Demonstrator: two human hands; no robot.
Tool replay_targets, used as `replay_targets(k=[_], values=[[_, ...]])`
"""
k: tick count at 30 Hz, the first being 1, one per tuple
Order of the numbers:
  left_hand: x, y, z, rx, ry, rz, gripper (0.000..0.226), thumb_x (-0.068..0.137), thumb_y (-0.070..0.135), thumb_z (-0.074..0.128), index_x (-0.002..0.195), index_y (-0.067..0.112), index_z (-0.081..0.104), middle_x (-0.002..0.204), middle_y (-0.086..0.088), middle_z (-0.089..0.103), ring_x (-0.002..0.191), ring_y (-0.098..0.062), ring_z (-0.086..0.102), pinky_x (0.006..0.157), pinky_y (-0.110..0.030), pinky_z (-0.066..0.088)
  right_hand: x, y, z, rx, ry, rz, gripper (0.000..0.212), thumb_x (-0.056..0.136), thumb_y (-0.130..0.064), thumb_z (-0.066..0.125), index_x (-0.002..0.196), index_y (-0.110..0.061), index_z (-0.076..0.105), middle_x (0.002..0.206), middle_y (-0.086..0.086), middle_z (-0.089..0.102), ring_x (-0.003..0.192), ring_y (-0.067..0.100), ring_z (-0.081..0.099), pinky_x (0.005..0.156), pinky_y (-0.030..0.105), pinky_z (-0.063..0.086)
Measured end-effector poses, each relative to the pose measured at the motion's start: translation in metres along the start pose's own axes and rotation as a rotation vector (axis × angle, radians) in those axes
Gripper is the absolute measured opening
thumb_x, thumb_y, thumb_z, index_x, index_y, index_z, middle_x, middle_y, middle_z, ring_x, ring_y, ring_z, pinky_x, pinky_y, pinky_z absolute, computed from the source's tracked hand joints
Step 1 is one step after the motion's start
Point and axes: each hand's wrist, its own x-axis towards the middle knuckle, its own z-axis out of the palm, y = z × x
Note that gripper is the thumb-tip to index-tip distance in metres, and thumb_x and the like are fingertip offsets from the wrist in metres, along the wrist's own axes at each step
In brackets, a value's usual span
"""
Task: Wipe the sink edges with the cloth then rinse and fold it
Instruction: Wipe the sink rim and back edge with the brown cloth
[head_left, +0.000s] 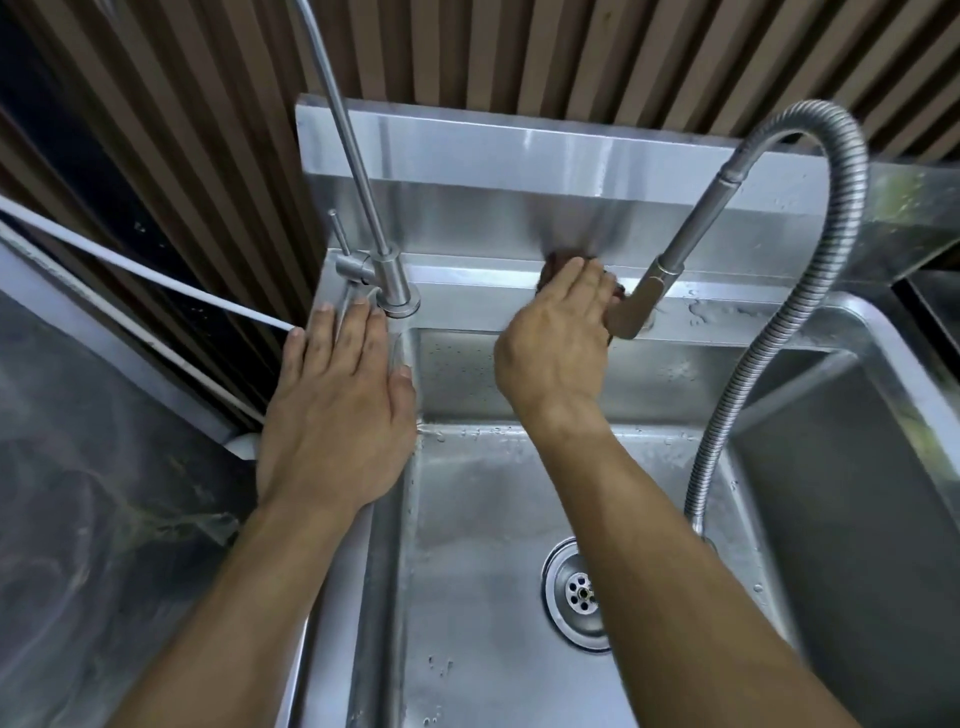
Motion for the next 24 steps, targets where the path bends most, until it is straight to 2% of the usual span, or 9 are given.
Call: replay_targets(k=[3, 5, 7, 12, 15, 17, 20, 22, 24], values=[[-0.001, -0.001, 0.001, 0.003, -0.004, -0.006, 0.073, 0.099, 0.044, 0.005, 0.164, 0.013, 0.015, 0.173, -0.004, 0.011, 0.160, -0.026, 0.006, 0.129, -0.045, 0.006, -0.008, -0.032, 0.009, -0.005, 0.019, -0.031, 0.064, 0.107, -0.024, 0.030, 0.159, 0.010, 0.012, 0.166, 0.034, 0.013, 0.155, 0.047, 0.014, 0.128, 0.052, 0.010], [-0.001, -0.001, 0.002, 0.003, -0.002, -0.001, 0.073, 0.100, 0.044, 0.007, 0.164, 0.012, 0.017, 0.173, -0.004, 0.014, 0.159, -0.027, 0.008, 0.129, -0.046, 0.007, -0.015, -0.029, 0.016, 0.029, 0.066, -0.175, 0.060, 0.108, -0.026, 0.033, 0.159, 0.006, 0.023, 0.165, 0.030, 0.022, 0.155, 0.044, 0.021, 0.128, 0.051, 0.013], [0.000, -0.001, 0.002, 0.003, -0.003, 0.000, 0.074, 0.099, 0.045, 0.006, 0.164, 0.012, 0.019, 0.172, -0.005, 0.016, 0.159, -0.027, 0.008, 0.129, -0.046, 0.007, -0.012, -0.010, 0.014, 0.064, 0.080, -0.215, 0.060, 0.109, -0.028, 0.034, 0.159, 0.003, 0.026, 0.167, 0.025, 0.025, 0.156, 0.041, 0.022, 0.128, 0.048, 0.011], [-0.002, -0.001, 0.003, -0.016, 0.009, 0.001, 0.074, 0.099, 0.046, 0.006, 0.164, 0.013, 0.017, 0.172, -0.004, 0.014, 0.160, -0.026, 0.006, 0.129, -0.044, 0.005, 0.007, -0.010, 0.000, 0.029, -0.060, 0.117, 0.078, 0.104, -0.027, 0.033, 0.156, 0.014, -0.007, 0.167, 0.034, -0.007, 0.158, 0.044, -0.002, 0.129, 0.047, 0.004], [-0.002, -0.001, 0.004, -0.013, 0.013, 0.000, 0.074, 0.099, 0.046, 0.005, 0.164, 0.013, 0.017, 0.172, -0.004, 0.014, 0.160, -0.026, 0.006, 0.129, -0.045, 0.005, 0.005, -0.033, -0.001, 0.028, -0.055, 0.145, 0.082, 0.102, -0.027, 0.036, 0.155, 0.016, -0.008, 0.165, 0.037, -0.006, 0.157, 0.048, -0.003, 0.128, 0.052, 0.003], [-0.001, -0.001, 0.005, -0.003, 0.011, -0.003, 0.074, 0.099, 0.046, 0.005, 0.164, 0.013, 0.017, 0.173, -0.004, 0.013, 0.160, -0.026, 0.006, 0.129, -0.045, 0.005, -0.007, -0.039, 0.009, 0.051, 0.017, 0.007, 0.073, 0.102, -0.021, 0.036, 0.157, 0.014, 0.001, 0.166, 0.036, 0.005, 0.156, 0.049, 0.006, 0.128, 0.053, 0.006], [-0.001, 0.000, 0.004, 0.002, 0.012, -0.012, 0.074, 0.099, 0.046, 0.005, 0.164, 0.013, 0.017, 0.173, -0.003, 0.013, 0.160, -0.026, 0.006, 0.129, -0.045, 0.007, -0.019, -0.024, 0.026, 0.226, 0.176, -0.290, 0.053, 0.101, -0.014, 0.044, 0.151, 0.004, 0.039, 0.156, 0.026, 0.042, 0.146, 0.043, 0.037, 0.125, 0.052, 0.025], [-0.002, -0.001, 0.004, 0.006, 0.010, -0.008, 0.074, 0.099, 0.046, 0.006, 0.164, 0.013, 0.018, 0.173, -0.003, 0.013, 0.160, -0.026, 0.006, 0.129, -0.046, 0.008, -0.011, -0.009, 0.031, 0.323, 0.271, -0.332, 0.039, 0.100, -0.013, 0.044, 0.135, -0.005, 0.058, 0.133, 0.015, 0.060, 0.124, 0.036, 0.053, 0.111, 0.049, 0.039], [-0.002, 0.000, 0.003, 0.005, 0.011, -0.003, 0.073, 0.100, 0.046, 0.007, 0.164, 0.013, 0.019, 0.173, -0.003, 0.014, 0.159, -0.026, 0.007, 0.129, -0.046, 0.008, -0.003, 0.002, 0.028, 0.409, 0.318, -0.255, 0.030, 0.100, -0.010, 0.043, 0.123, -0.013, 0.062, 0.116, 0.007, 0.061, 0.108, 0.029, 0.054, 0.101, 0.040, 0.041]])
